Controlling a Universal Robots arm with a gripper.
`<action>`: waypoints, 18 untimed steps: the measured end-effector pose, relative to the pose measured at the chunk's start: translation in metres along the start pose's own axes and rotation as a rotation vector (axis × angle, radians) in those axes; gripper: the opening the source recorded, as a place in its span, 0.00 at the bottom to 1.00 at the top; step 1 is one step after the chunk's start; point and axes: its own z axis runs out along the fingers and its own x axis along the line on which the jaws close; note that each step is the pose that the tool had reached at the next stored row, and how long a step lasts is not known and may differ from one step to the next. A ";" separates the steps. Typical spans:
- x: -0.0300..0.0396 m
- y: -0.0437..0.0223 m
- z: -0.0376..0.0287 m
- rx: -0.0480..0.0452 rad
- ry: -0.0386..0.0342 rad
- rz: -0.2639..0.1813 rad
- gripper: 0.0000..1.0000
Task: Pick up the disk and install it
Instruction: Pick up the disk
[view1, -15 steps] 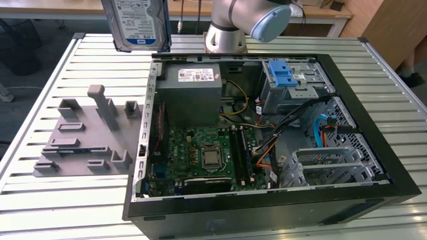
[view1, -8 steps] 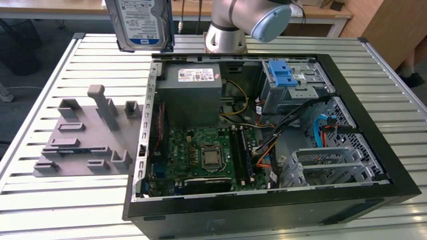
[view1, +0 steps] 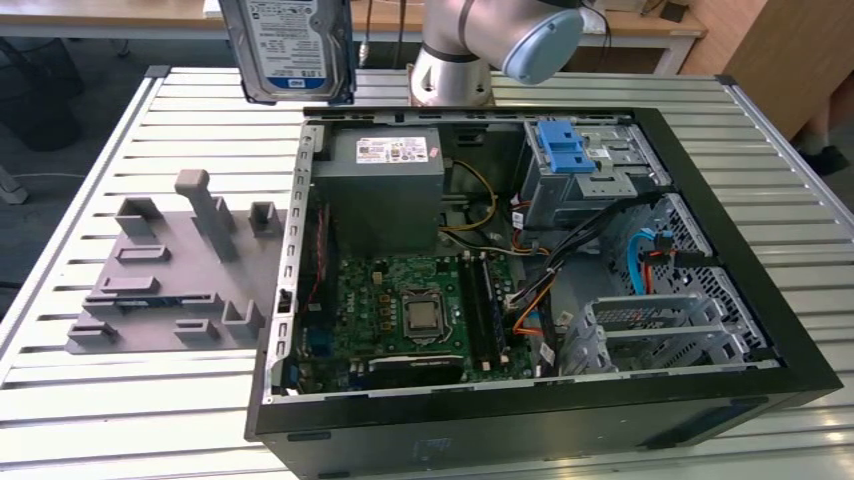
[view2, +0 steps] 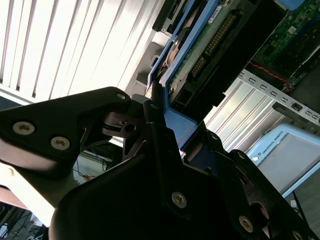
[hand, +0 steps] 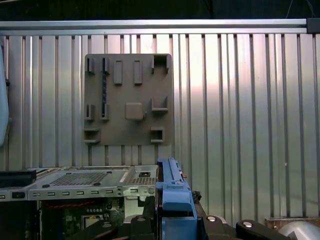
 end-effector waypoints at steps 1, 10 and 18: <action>0.0000 -0.0010 0.0000 0.0000 0.0000 0.000 0.36; -0.0003 -0.0098 -0.0002 0.0000 0.0001 0.000 0.36; -0.0005 -0.0167 -0.0003 0.0000 0.0000 0.000 0.36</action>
